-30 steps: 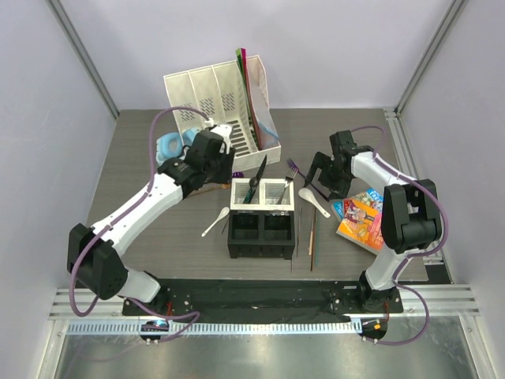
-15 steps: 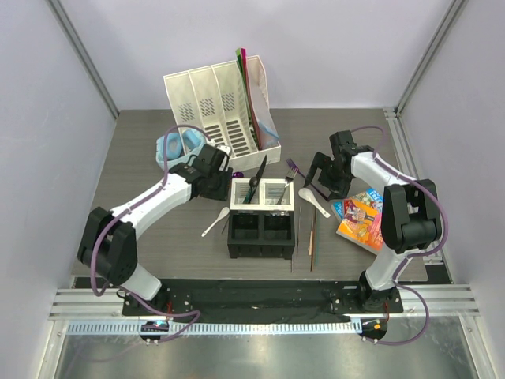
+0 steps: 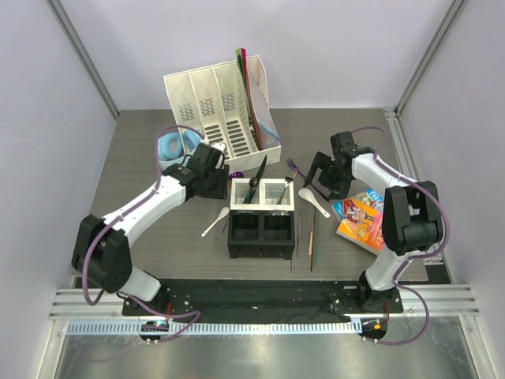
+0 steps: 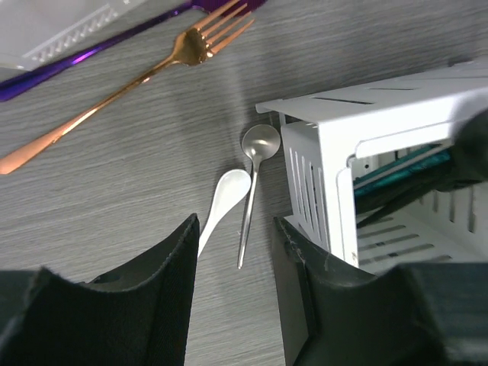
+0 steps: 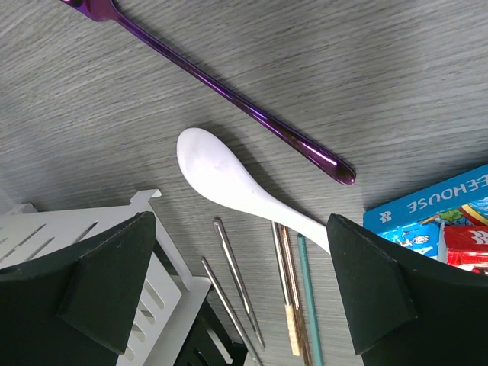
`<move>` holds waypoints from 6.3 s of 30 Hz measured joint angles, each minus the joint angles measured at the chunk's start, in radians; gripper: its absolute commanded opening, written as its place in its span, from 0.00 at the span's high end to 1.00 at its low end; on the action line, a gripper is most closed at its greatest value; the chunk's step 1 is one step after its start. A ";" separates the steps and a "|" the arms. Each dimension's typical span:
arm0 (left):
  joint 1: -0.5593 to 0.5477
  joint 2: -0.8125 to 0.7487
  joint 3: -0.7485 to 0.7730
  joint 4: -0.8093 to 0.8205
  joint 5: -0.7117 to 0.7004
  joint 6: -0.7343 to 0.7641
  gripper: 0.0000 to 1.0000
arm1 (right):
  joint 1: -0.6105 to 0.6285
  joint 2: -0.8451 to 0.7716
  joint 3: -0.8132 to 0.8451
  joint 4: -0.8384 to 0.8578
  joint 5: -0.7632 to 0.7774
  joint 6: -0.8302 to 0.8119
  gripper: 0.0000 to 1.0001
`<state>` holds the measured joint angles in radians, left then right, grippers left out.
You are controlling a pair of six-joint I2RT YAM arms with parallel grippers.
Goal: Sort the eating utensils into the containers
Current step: Pick up the spoon from the storage box, then place the spoon in the storage box.
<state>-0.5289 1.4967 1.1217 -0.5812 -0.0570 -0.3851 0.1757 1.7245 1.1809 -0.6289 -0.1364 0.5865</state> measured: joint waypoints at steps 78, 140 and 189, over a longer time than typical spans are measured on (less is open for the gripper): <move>-0.106 0.157 0.198 0.000 0.199 -0.026 1.00 | -0.045 -0.055 -0.174 0.097 -0.098 0.040 0.00; -0.209 -0.165 0.076 -0.192 0.257 0.049 1.00 | -0.046 -0.126 -0.160 0.021 -0.058 0.037 0.00; -0.071 -0.012 -0.103 -0.080 -0.012 0.097 0.55 | -0.008 -0.149 -0.118 0.015 -0.046 0.105 0.00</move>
<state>-0.5999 1.4845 1.0187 -0.6613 -0.0692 -0.2882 0.1677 1.5753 1.0626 -0.6140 -0.1825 0.6918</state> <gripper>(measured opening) 0.447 0.996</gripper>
